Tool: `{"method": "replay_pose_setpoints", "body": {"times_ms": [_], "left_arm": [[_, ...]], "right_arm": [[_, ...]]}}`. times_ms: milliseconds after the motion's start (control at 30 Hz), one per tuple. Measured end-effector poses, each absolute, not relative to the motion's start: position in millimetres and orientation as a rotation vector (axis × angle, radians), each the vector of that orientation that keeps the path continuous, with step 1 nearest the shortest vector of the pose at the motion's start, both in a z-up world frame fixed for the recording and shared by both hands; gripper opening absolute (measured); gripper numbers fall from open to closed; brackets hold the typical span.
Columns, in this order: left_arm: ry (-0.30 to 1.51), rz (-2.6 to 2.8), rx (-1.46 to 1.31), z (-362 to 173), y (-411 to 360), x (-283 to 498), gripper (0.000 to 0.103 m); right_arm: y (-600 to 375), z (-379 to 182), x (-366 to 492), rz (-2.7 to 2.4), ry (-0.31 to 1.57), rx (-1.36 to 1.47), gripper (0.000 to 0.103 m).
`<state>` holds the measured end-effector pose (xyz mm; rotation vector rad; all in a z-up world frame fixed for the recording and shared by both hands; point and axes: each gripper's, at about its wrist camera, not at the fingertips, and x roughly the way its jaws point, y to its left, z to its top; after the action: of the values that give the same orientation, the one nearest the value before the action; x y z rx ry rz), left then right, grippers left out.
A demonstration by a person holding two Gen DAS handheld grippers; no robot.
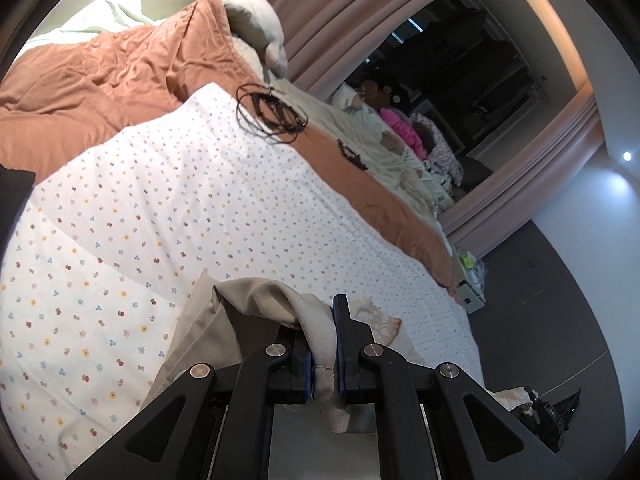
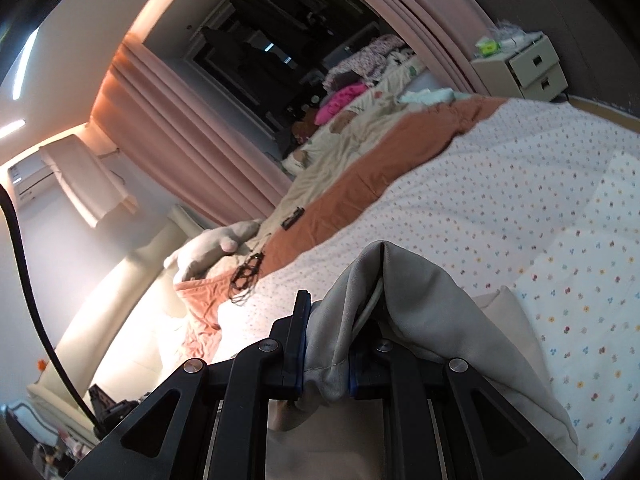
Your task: Fold large clothes
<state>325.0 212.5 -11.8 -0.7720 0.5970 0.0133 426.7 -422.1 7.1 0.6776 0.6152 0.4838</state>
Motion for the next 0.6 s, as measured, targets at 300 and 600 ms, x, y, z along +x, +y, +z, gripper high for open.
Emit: {"method": "replay_pose_setpoints", "body": {"times_ms": [300,600], "left_arm": [[0.710,0.055,-0.806,-66.8,220.8,375.1,0.009],[0.750,0.037,-0.852,-87.9,216.4,390.9,0.082]], "right_arm": [[-413.9,-45.9,465.2,0.423,0.706,0.705,0.015],[-401.7,-75.3,474.1,0.286,0.780,0.712,0.080]]}}
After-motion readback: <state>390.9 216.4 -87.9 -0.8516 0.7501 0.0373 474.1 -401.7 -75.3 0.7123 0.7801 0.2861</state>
